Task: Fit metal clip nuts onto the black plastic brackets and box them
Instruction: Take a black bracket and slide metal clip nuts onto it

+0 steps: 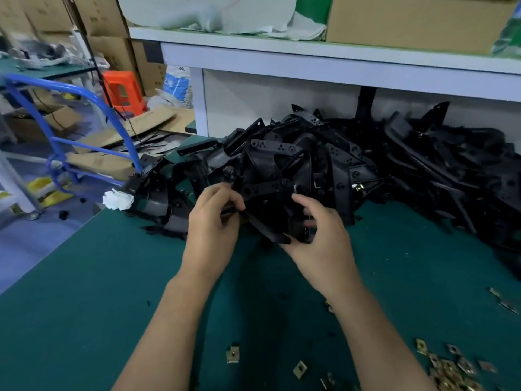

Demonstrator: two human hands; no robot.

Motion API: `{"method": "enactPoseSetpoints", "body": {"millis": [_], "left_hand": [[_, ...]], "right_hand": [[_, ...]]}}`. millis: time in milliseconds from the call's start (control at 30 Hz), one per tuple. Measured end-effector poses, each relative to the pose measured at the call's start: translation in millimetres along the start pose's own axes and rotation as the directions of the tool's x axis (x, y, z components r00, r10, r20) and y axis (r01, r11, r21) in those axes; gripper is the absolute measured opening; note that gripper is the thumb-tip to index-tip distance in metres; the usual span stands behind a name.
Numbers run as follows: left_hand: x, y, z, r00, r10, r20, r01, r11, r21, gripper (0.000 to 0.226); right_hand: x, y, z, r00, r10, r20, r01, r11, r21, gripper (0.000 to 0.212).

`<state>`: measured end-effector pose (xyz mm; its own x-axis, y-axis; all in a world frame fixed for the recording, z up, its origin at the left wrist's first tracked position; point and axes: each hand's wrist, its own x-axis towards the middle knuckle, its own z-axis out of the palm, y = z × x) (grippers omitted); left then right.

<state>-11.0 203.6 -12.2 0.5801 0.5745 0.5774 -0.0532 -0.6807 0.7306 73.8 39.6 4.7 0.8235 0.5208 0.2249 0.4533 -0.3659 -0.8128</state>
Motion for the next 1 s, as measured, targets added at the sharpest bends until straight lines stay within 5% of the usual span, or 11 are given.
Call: {"method": "enactPoseSetpoints", "body": {"millis": [100,200,333,400,467,533,633,733,800,933,1000], "left_hand": [[0,22,-7,0.999,0.033,0.022,-0.029,0.987,-0.157,0.048],[-9,51,-8,0.982,0.047,0.182,0.043,0.885,-0.464,0.038],[-30,86,9,0.887,-0.141,0.439,0.453,0.452,-0.769,0.025],[-40,101,25,0.812,-0.221,0.541,0.583,0.368,-0.725,0.041],[-51,114,45,0.756,-0.235,0.611,0.645,0.432,-0.631,0.051],[-64,130,67,0.723,-0.227,0.653,0.672,0.450,-0.588,0.026],[-85,147,93,0.666,-0.173,0.725,0.707,0.455,-0.541,0.026],[-112,170,115,0.583,-0.131,0.802,0.783,0.356,-0.511,0.026],[-127,184,130,0.493,-0.154,0.856,0.860,0.236,-0.452,0.028],[-147,204,146,0.276,0.047,0.960,0.932,0.231,-0.280,0.042],[-157,209,149,0.216,0.184,0.959,0.928,0.267,-0.260,0.055]], "right_hand": [[-19,-12,-16,0.986,-0.037,0.164,0.004,0.980,0.198,0.078],[-45,-21,-30,0.976,-0.186,0.109,0.173,0.978,0.119,0.067],[-87,-18,-50,0.975,-0.221,-0.020,0.220,0.974,-0.050,0.065],[-110,-13,-62,0.982,-0.189,-0.014,0.186,0.976,-0.116,0.071],[-129,-7,-75,0.990,-0.143,-0.009,0.140,0.978,-0.155,0.070],[-146,-1,-92,0.998,-0.056,0.017,0.058,0.984,-0.171,0.076],[-172,10,-131,0.994,0.081,0.076,-0.060,0.966,-0.250,0.081],[-199,20,-173,0.972,0.233,0.033,-0.217,0.941,-0.262,0.070],[-214,31,-198,0.942,0.330,-0.060,-0.335,0.913,-0.232,0.051],[-233,68,-238,0.781,0.460,-0.422,-0.596,0.751,-0.285,0.037],[-237,83,-245,0.705,0.549,-0.449,-0.707,0.593,-0.385,0.047]]}}
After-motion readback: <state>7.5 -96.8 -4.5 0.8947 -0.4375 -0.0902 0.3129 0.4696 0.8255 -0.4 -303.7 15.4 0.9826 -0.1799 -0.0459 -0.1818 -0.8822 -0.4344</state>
